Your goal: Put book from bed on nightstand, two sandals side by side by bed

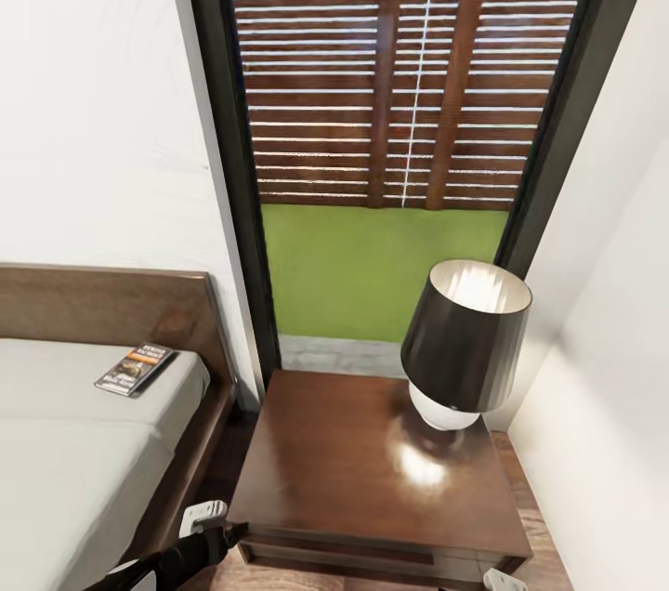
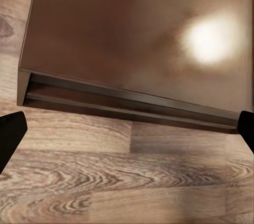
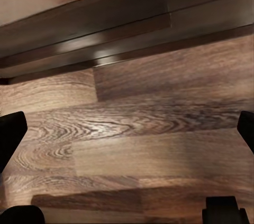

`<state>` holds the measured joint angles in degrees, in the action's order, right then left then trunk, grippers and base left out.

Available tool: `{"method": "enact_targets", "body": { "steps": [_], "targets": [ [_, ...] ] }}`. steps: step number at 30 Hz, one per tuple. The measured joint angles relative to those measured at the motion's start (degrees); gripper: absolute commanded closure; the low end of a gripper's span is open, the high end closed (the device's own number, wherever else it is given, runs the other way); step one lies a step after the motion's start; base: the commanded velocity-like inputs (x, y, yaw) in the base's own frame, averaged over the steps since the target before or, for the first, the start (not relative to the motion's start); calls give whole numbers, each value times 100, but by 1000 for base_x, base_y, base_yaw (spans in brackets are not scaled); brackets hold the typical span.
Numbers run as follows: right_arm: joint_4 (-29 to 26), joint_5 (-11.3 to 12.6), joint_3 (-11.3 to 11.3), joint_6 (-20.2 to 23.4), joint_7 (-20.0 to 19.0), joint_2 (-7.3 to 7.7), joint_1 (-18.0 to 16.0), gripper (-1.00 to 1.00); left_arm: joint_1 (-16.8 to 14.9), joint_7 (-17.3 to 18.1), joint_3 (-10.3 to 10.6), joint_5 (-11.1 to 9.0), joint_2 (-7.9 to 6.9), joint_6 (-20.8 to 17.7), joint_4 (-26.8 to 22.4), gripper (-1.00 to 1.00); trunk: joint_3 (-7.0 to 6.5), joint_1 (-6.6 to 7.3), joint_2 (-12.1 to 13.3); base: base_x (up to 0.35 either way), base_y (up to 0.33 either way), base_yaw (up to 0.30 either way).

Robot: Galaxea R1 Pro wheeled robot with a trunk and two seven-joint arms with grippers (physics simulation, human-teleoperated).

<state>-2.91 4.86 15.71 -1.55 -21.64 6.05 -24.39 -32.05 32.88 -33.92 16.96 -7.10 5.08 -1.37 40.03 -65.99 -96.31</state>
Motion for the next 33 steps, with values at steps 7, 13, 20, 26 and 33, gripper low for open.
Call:
{"method": "enact_targets", "body": {
  "steps": [7, 13, 20, 26, 33],
  "targets": [
    [0, 0, 0, 0, 0, 0, 0, -100, 0, 0, 0, 0, 0, 0, 0, -100, -126, 154, 281, 0, 0, 0],
    [0, 0, 0, 0, 0, 0, 0, -100, 0, 0, 0, 0, 0, 0, 0, -100, -233, 286, 521, 0, 0, 0],
    [0, 0, 0, 0, 0, 0, 0, -100, 0, 0, 0, 0, 0, 0, 0, -100, -359, 439, 802, 0, 0, 0],
    [0, 0, 0, 0, 0, 0, 0, -100, 0, 0, 2, 0, 0, -2, 0, -100, -467, 571, 1043, 0, 0, 0],
    [2, 0, 0, 0, 0, 0, 0, -100, 0, -2, 2, -7, 0, -2, 0, -100, -593, 725, 1324, 0, 0, 0]
  ]
}}
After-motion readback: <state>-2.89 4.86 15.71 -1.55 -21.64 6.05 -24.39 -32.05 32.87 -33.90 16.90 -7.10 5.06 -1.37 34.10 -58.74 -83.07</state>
